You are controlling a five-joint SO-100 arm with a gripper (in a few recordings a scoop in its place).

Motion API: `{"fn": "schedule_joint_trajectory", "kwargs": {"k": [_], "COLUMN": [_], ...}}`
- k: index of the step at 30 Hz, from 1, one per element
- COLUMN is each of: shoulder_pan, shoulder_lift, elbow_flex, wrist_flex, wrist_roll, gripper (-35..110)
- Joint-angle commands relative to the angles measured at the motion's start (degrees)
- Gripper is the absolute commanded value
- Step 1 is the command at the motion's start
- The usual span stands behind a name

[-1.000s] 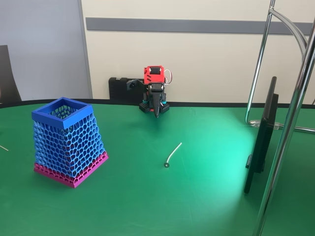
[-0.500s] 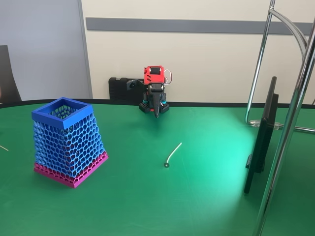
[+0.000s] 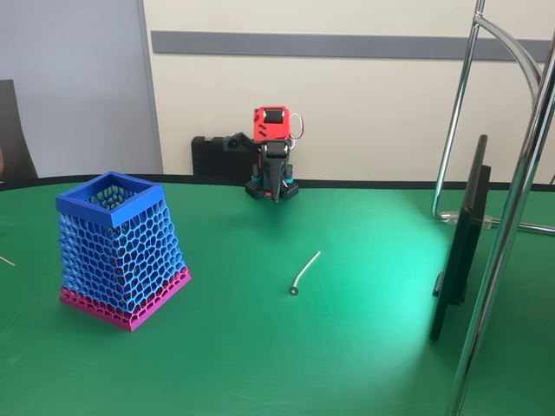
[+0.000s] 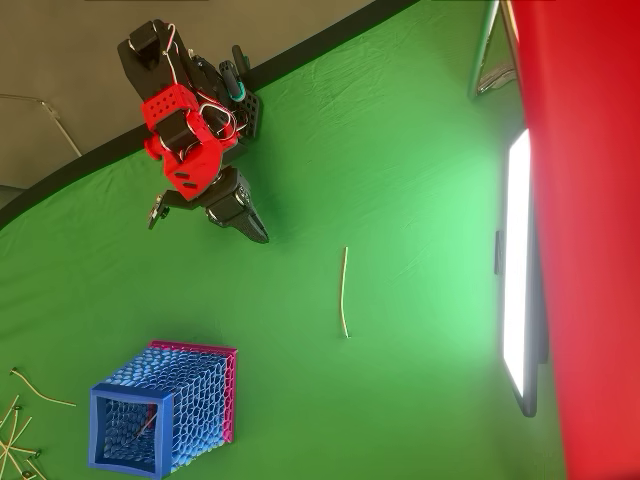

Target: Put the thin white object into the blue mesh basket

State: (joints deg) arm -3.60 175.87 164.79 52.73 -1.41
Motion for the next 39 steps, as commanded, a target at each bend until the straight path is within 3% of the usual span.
{"fn": "schedule_joint_trajectory", "kwargs": {"k": [1, 21, 35, 39], "shoulder_pan": [1.1, 3.9, 1.7, 0.6], "shoulder_lift": [-6.4, -40.7, -71.0, -80.7], "elbow_flex": [-6.6, -43.2, -72.8, -85.4], "wrist_flex": [0.1, 2.2, 3.1, 10.0], "wrist_roll": [-1.2, -11.2, -34.8, -41.1], "gripper": [1, 1, 4, 8]}}
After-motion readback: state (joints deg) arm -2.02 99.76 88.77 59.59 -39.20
